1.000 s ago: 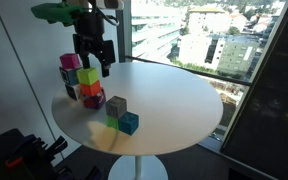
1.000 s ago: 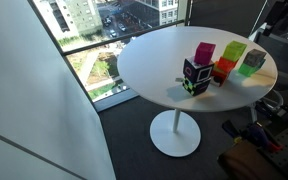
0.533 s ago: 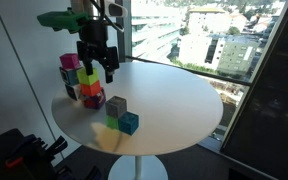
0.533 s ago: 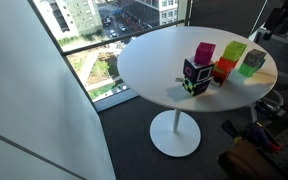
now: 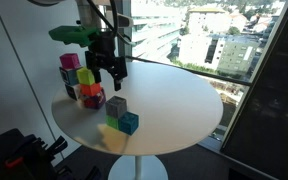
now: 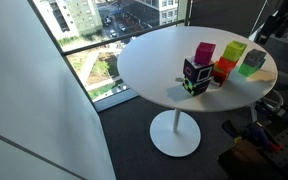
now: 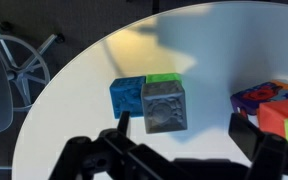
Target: Remove the gray block from the green block top and put it on the table behind the green block
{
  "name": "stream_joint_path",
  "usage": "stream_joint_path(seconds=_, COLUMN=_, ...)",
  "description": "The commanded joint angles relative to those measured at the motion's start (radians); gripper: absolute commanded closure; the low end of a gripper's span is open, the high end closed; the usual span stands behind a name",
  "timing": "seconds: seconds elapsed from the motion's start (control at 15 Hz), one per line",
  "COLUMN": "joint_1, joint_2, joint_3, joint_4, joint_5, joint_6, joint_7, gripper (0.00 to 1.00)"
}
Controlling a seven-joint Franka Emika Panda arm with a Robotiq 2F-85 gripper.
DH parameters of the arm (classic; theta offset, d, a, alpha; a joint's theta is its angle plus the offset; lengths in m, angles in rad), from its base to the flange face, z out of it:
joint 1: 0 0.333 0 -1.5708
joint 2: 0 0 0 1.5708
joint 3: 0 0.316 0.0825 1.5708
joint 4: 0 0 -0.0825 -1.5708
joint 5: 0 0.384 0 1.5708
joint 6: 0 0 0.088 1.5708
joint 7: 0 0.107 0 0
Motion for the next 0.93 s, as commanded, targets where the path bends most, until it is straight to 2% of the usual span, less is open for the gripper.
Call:
stream_joint_path(seconds=0.0, joint_1=-0.012, joint_2=0.018, joint_3=-0.006, joint_4=-0.023, joint_5=-0.004, joint_6=0.071, joint_7=-0.022, gripper=0.0)
stream_joint_path(seconds=0.87, joint_1=-0.035, joint_2=0.113, joint_3=-0.013, joint_4=-0.048, joint_5=-0.017, joint_6=0.199, joint_7=-0.018, gripper=0.0)
